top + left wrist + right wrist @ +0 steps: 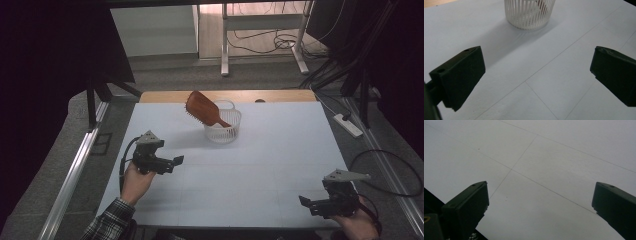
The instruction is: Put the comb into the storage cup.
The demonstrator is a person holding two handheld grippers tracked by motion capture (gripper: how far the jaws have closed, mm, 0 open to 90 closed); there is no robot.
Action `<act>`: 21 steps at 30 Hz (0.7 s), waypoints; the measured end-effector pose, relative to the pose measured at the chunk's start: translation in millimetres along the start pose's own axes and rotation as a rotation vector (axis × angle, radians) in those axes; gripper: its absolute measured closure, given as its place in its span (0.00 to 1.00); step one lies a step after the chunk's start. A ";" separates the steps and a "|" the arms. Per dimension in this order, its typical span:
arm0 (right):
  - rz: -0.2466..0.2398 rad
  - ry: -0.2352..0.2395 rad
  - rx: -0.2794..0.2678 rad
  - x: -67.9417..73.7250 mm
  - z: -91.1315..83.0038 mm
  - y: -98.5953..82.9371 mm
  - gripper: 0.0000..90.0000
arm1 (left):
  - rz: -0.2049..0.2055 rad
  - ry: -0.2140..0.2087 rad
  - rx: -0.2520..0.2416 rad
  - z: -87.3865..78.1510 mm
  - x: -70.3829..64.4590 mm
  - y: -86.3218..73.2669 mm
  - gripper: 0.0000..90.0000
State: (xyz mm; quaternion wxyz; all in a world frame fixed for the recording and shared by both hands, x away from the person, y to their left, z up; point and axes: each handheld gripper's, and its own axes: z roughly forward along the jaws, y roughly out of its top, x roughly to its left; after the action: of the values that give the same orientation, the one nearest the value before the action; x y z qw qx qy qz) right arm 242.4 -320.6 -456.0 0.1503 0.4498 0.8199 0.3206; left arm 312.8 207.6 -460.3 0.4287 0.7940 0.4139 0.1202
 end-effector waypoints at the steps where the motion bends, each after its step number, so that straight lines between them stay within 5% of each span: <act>1: 0.000 0.000 0.000 0.0 0.0 0.0 0.01 | -0.001 0.002 0.001 -1.0 -0.6 -1.2 0.00; 21: -0.004 0.000 0.001 0.4 0.0 0.1 0.01 | -0.021 0.030 0.015 -17.4 -2.1 -19.1 0.00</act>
State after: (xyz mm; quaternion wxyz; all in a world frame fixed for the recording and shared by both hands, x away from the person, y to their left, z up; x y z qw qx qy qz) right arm 242.2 -320.2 -456.0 0.1506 0.4483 0.8210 0.3198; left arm 291.4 221.7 -464.4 0.4178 0.7908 0.4297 0.1245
